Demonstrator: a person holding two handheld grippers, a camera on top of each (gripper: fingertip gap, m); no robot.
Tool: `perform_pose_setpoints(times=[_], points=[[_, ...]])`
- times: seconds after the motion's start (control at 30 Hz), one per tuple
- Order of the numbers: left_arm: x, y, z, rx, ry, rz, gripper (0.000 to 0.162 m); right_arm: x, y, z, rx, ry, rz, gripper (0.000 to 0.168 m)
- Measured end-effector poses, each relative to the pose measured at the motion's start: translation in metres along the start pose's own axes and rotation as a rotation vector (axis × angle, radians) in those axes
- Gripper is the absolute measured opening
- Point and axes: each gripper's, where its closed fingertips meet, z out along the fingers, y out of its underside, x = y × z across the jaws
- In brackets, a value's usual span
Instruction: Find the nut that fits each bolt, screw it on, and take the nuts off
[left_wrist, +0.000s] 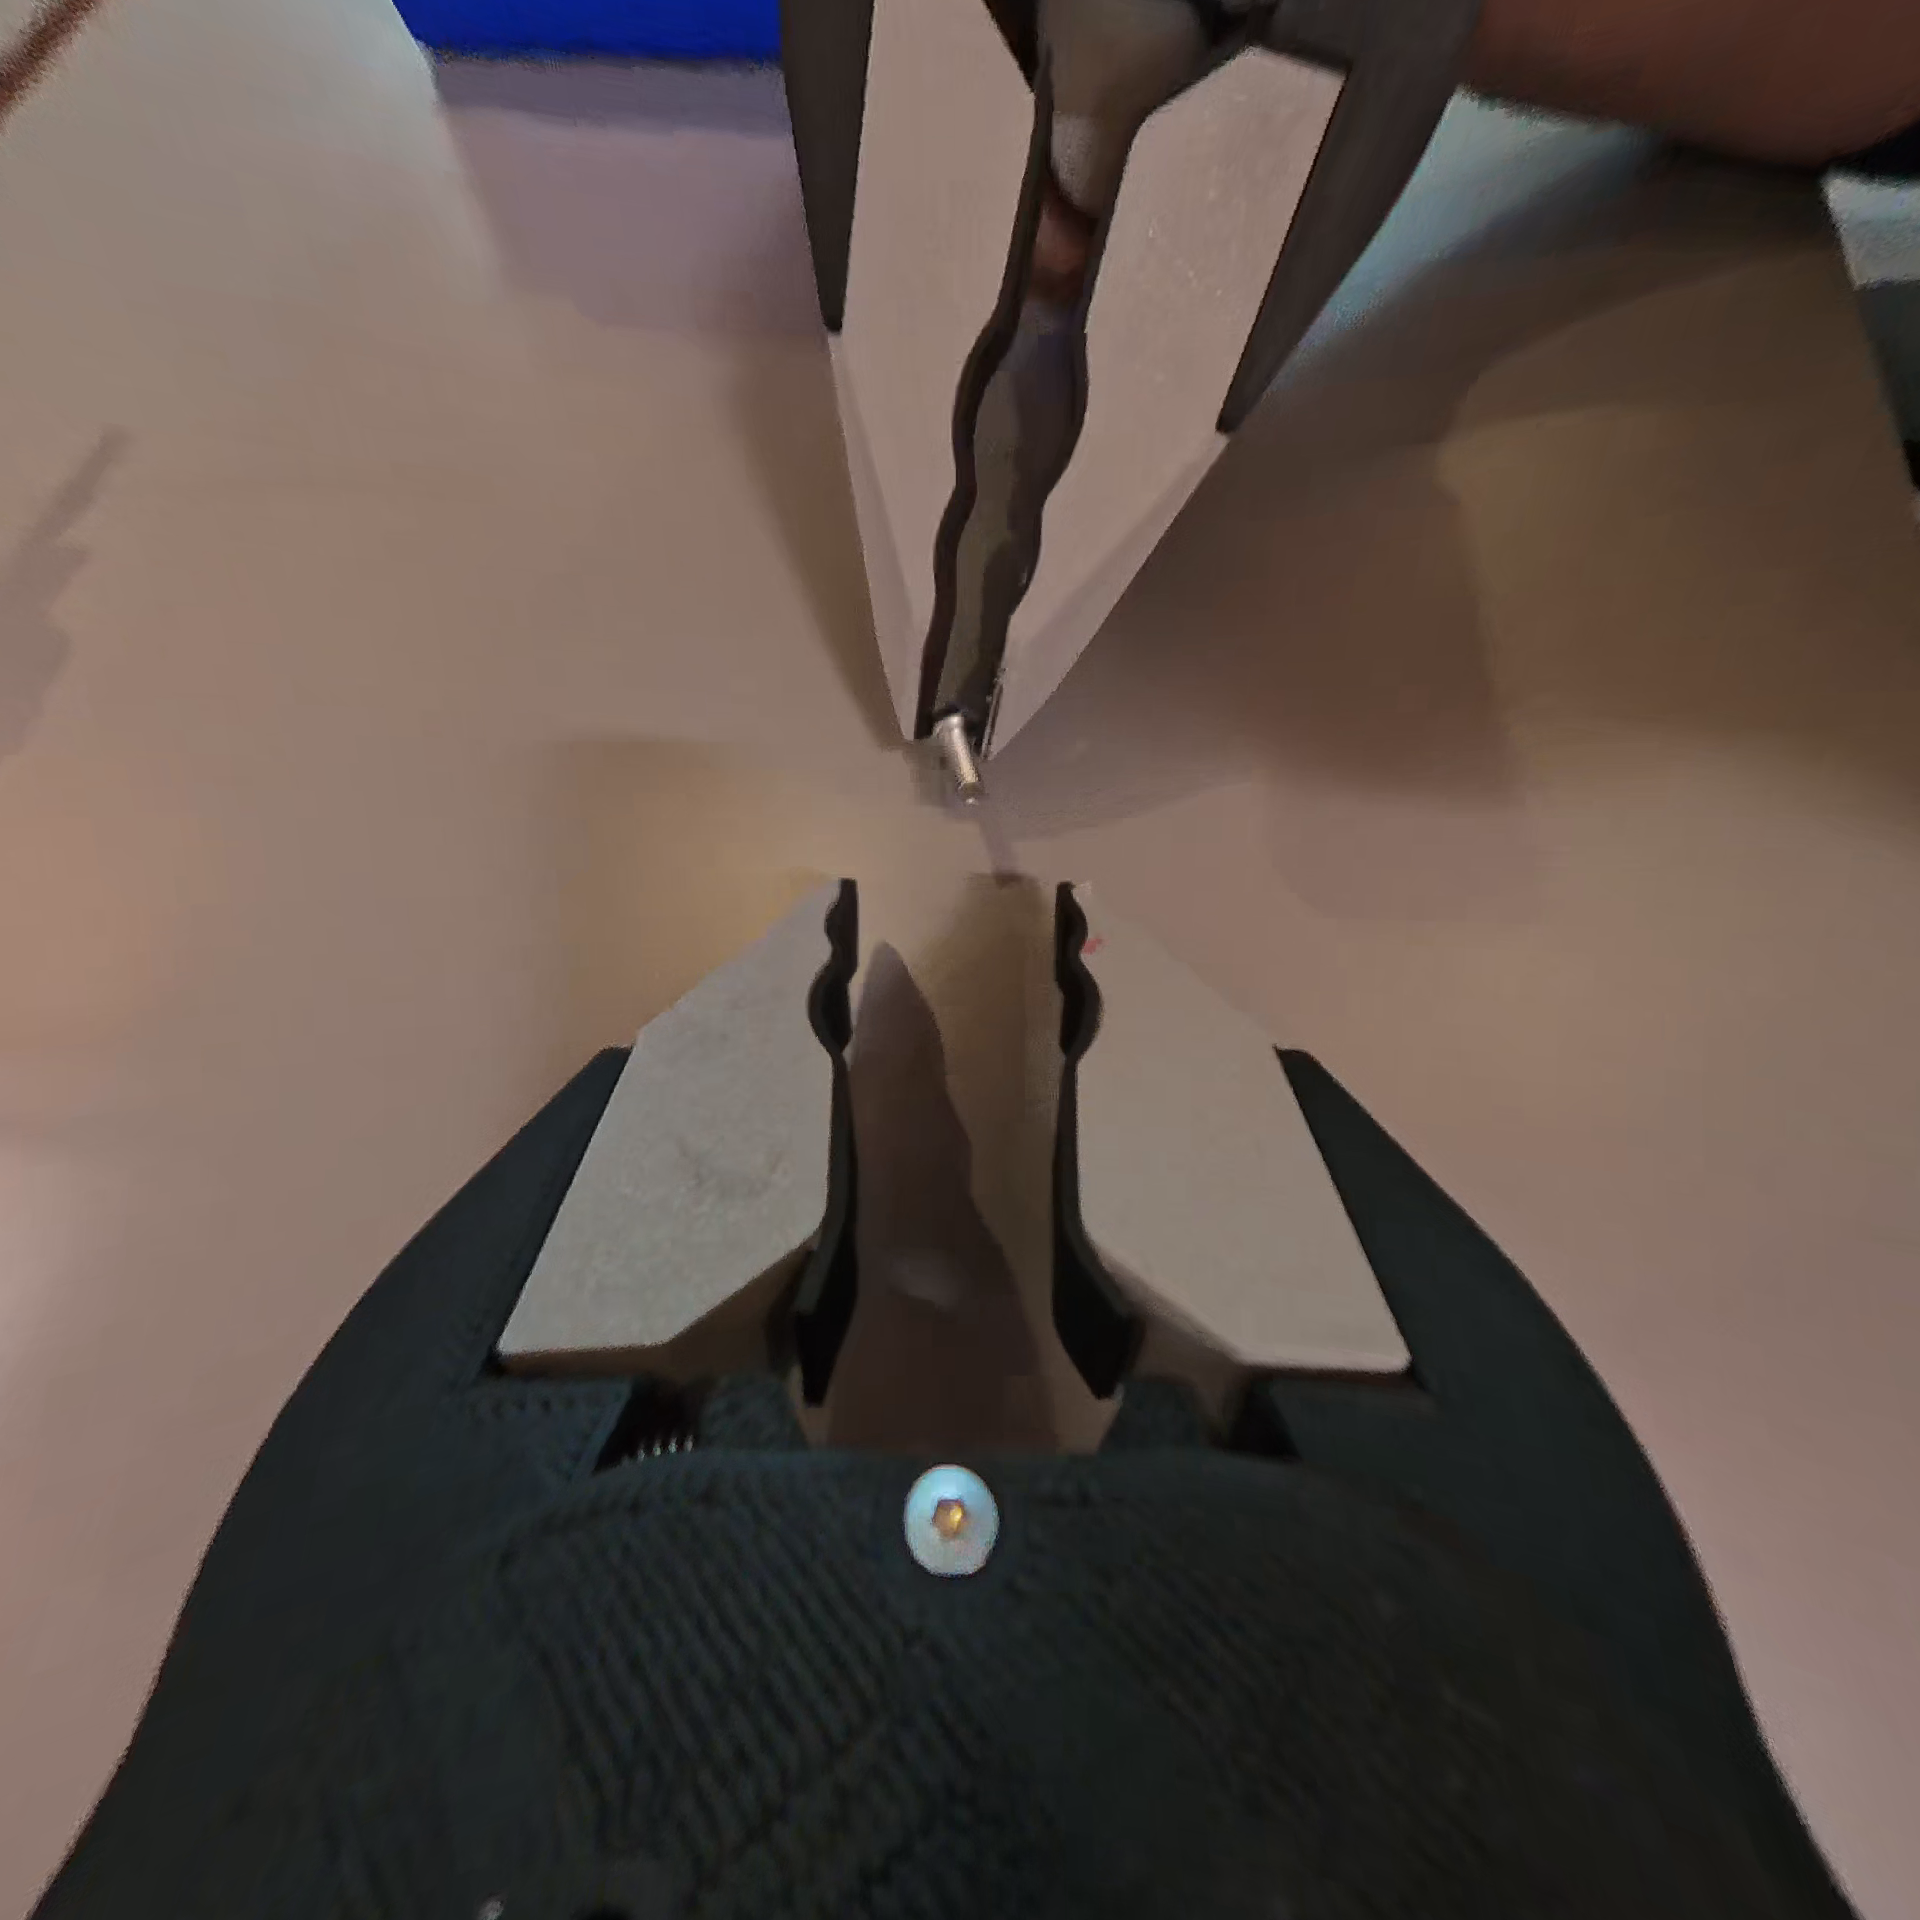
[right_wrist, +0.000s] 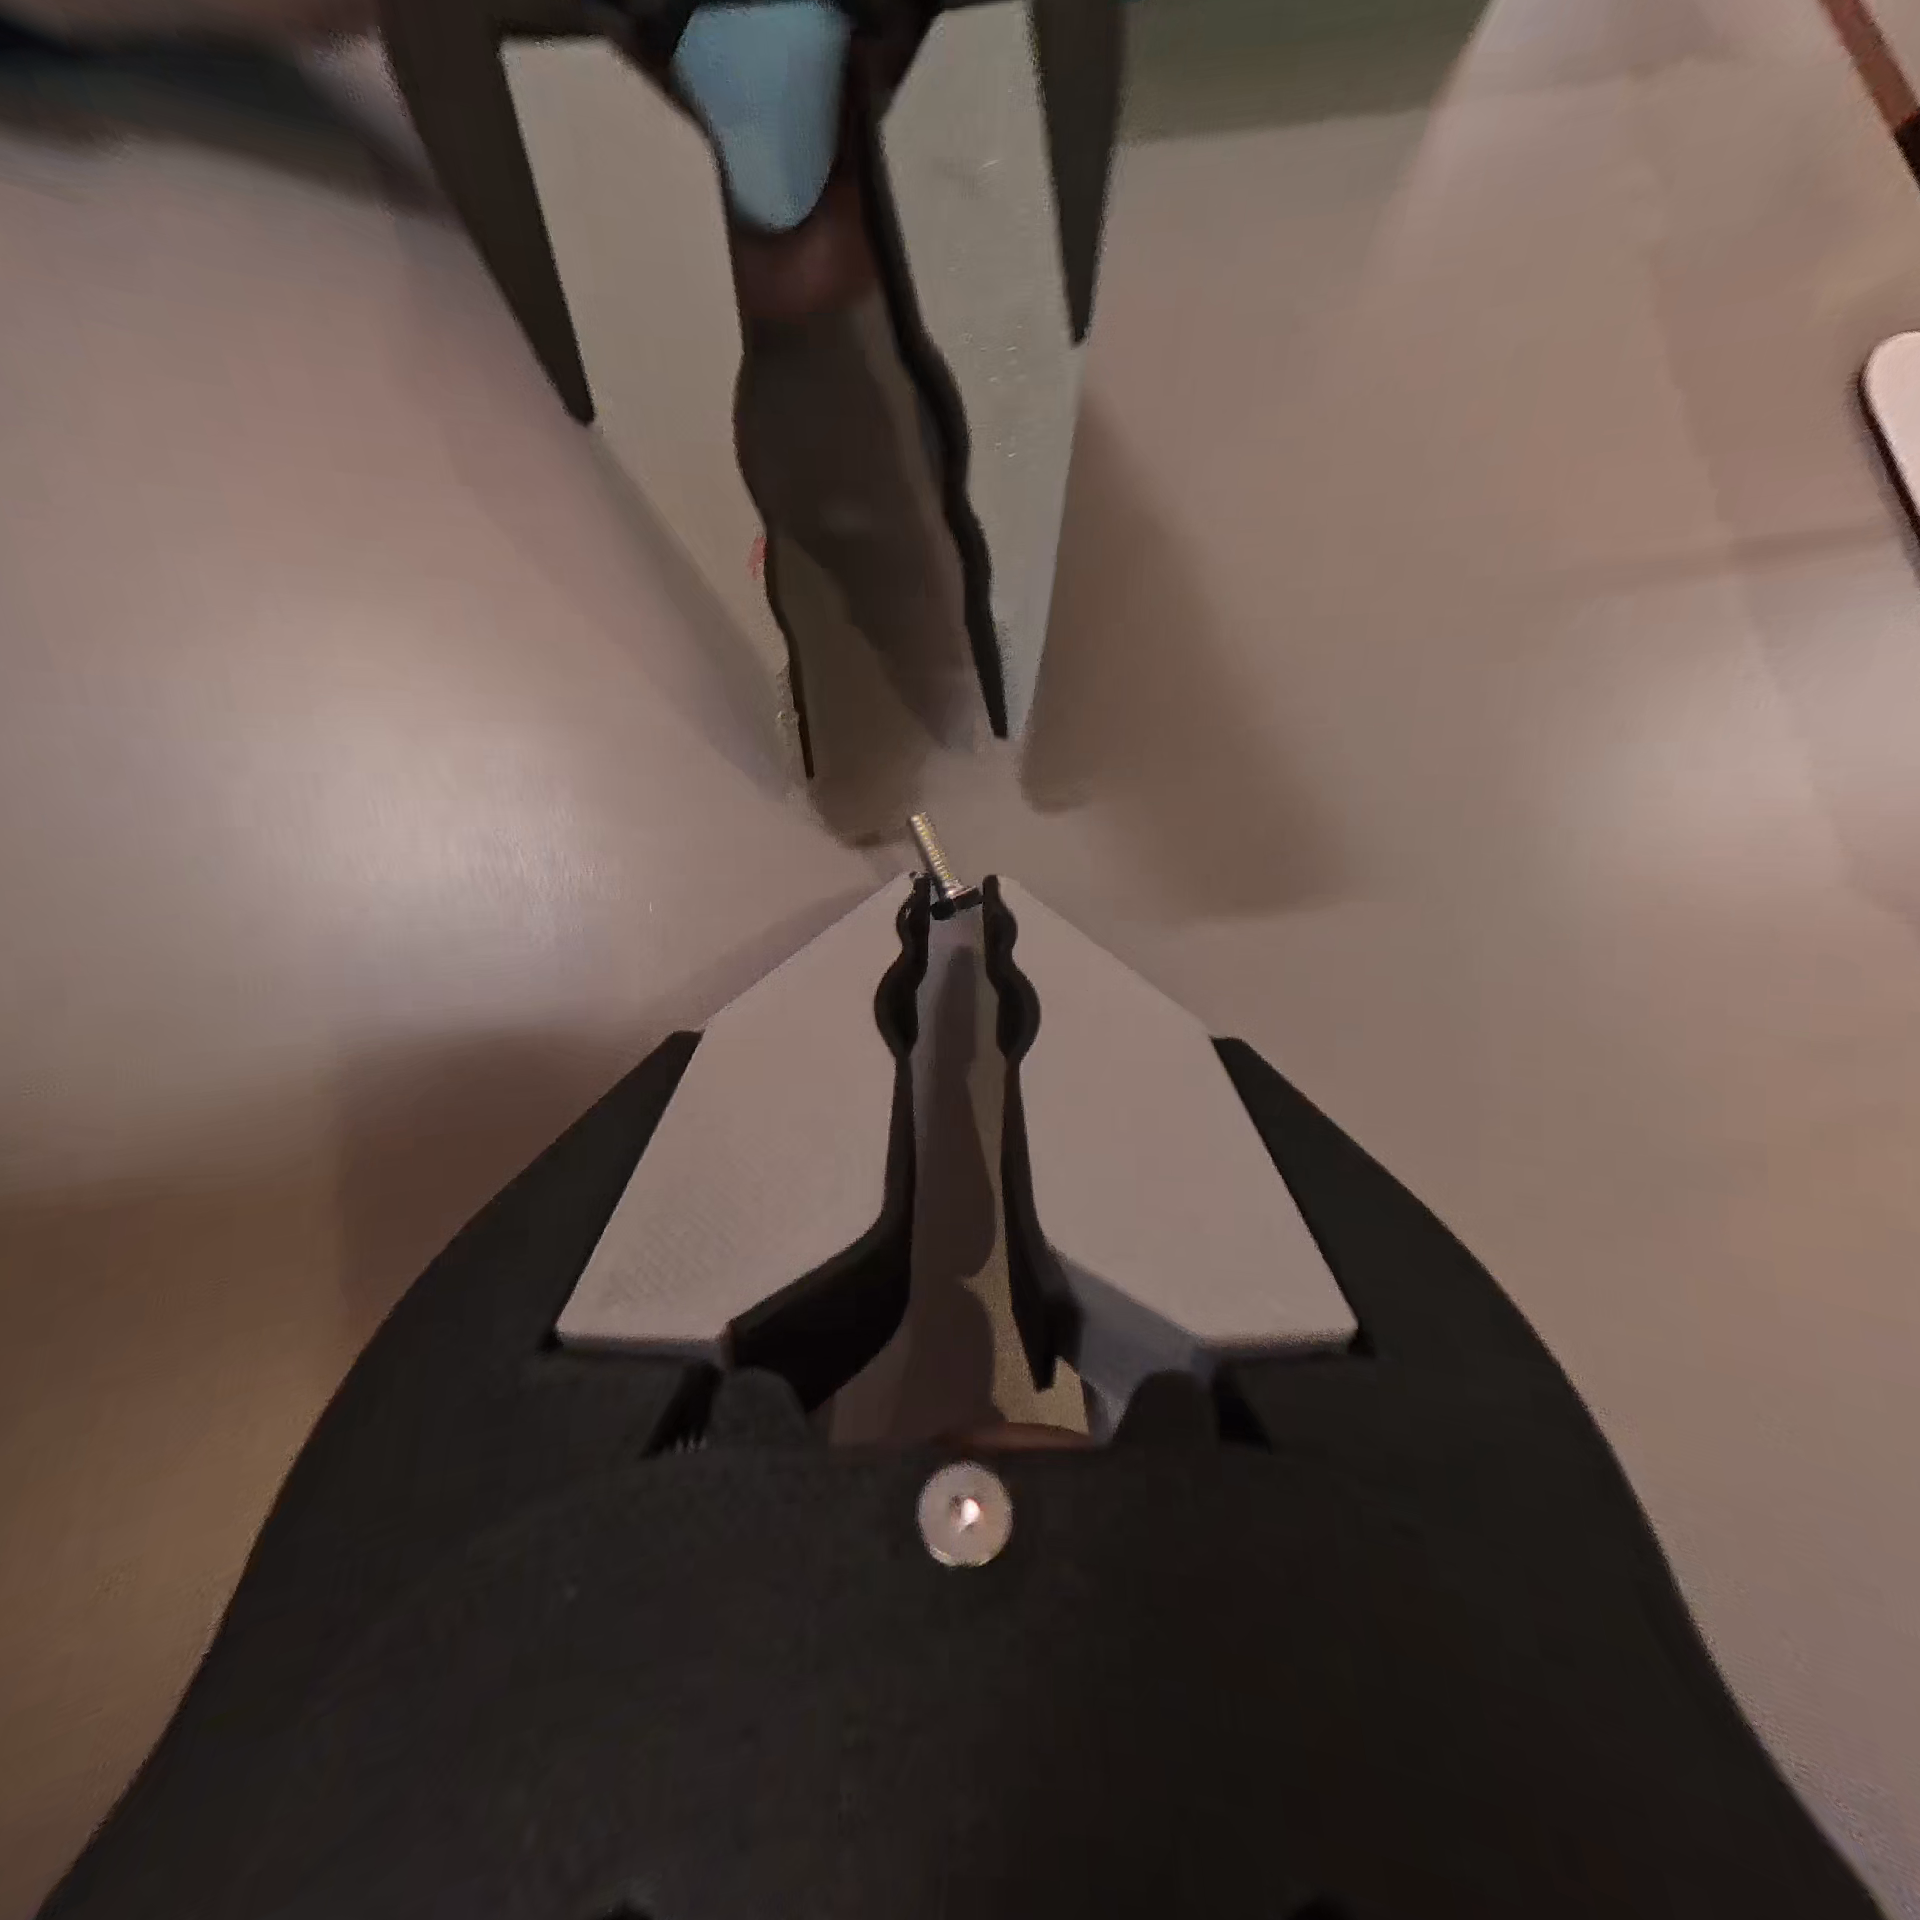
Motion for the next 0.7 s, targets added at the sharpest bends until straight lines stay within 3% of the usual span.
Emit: perform_pose_setpoints(times=[0.3,0.7], points=[[-0.012,-0.030,-0.011,0.171,-0.150,0.098,0.012,0.005,-0.029,-0.019,0.297,-0.099,0.288,0.007],[-0.017,-0.037,-0.026,0.275,-0.096,-0.030,0.008,0.004,-0.047,-0.023,0.434,-0.114,0.335,0.007]])
